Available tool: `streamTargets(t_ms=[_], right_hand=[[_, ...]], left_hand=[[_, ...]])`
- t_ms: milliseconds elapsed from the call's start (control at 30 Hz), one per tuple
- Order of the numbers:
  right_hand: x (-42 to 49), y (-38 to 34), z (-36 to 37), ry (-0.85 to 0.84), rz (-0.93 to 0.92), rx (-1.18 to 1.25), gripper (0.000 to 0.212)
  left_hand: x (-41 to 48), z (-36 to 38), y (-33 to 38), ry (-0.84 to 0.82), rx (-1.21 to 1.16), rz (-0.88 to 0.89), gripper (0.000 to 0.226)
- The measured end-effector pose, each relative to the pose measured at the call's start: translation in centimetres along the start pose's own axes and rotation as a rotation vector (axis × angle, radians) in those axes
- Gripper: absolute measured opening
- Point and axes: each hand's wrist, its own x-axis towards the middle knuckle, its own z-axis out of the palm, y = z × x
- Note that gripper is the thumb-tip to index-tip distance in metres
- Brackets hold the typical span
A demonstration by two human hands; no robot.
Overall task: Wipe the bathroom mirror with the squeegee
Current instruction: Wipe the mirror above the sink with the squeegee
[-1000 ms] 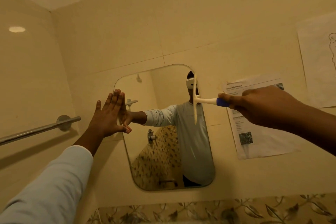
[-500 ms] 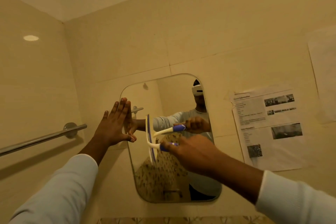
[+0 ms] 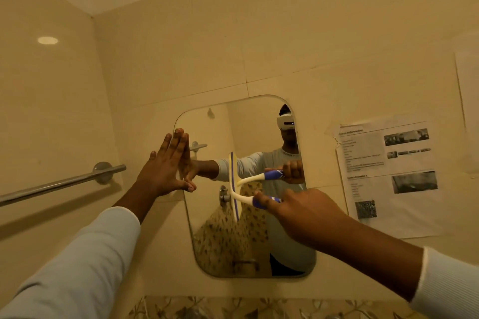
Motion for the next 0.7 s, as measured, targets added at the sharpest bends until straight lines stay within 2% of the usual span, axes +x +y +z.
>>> streamTargets(t_ms=[167, 600, 700], right_hand=[[-4.0, 3.5, 0.1, 0.026, 0.004, -0.060, 0.077], [-10.2, 8.2, -1.4, -0.163, 0.112, -0.200, 0.087], [-11.5, 8.8, -2.3, -0.053, 0.121, -0.176, 0.101]], left_hand=[[0.1, 0.1, 0.1, 0.008, -0.010, -0.005, 0.164], [0.2, 0.3, -0.3, 0.015, -0.014, 0.004, 0.164], [0.1, 0.0, 0.0, -0.004, -0.003, -0.002, 0.164]])
